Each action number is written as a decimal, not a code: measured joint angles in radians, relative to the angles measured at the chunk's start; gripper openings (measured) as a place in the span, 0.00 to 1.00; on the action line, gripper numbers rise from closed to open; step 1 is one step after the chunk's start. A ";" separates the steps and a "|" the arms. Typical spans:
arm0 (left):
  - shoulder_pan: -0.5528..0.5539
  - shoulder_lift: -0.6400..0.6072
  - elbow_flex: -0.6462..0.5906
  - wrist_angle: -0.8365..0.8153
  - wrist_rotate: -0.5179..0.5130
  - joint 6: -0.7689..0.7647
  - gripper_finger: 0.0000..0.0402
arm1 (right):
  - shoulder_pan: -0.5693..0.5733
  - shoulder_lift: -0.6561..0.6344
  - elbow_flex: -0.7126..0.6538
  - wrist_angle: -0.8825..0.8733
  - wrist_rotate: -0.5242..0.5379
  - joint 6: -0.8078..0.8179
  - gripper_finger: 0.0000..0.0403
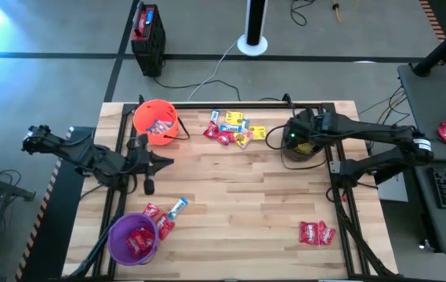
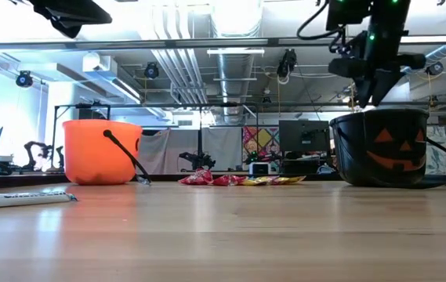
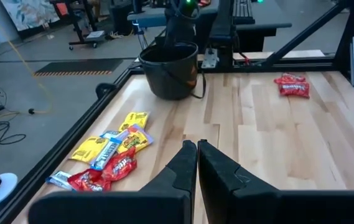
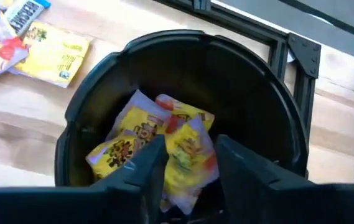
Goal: Sort candy by brand, put in halloween buckets
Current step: Put the red candy into the purple bucket
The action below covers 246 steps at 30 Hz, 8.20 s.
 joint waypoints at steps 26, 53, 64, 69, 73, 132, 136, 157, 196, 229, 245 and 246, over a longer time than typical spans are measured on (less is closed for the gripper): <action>-0.008 0.575 0.310 -0.473 0.371 -0.662 0.00 | 0.232 0.015 0.029 0.497 -0.002 -0.320 0.44; -0.101 1.224 0.744 -0.838 0.708 -0.878 0.00 | 0.232 0.055 0.027 0.500 -0.011 -0.394 0.49; -0.152 1.337 0.789 -0.909 0.699 -1.008 0.18 | 0.239 0.056 0.027 0.500 -0.063 -0.393 0.49; -0.161 1.401 0.802 -0.950 0.730 -1.043 0.32 | 0.239 0.056 0.027 0.498 -0.063 -0.394 0.49; -0.169 1.418 0.809 -0.950 0.737 -1.042 0.39 | 0.239 0.056 0.027 0.496 -0.063 -0.394 0.49; -0.196 1.331 0.890 -0.865 0.358 -0.759 0.00 | 0.239 0.056 0.026 0.495 -0.060 -0.391 0.49; -0.210 1.283 0.920 -0.915 0.265 -0.714 0.00 | 0.239 0.056 0.026 0.496 -0.059 -0.392 0.49; -0.367 0.943 0.975 -0.820 0.188 -0.478 0.00 | 0.282 0.056 -0.048 0.552 -0.058 -0.431 0.49; -0.667 0.847 0.746 -1.061 0.553 -1.366 0.20 | 0.282 0.056 -0.049 0.727 -0.067 -0.464 0.49; -0.509 0.555 0.682 -0.635 0.039 -0.086 0.19 | 0.976 0.286 -0.042 0.228 -0.742 0.970 0.46; -0.342 0.354 0.430 -0.217 0.040 0.223 0.19 | 0.989 0.530 -0.042 0.309 -0.729 0.902 0.43; -0.338 0.354 0.430 -0.214 0.035 0.237 0.19 | 0.988 0.538 -0.042 0.319 -0.727 0.898 0.42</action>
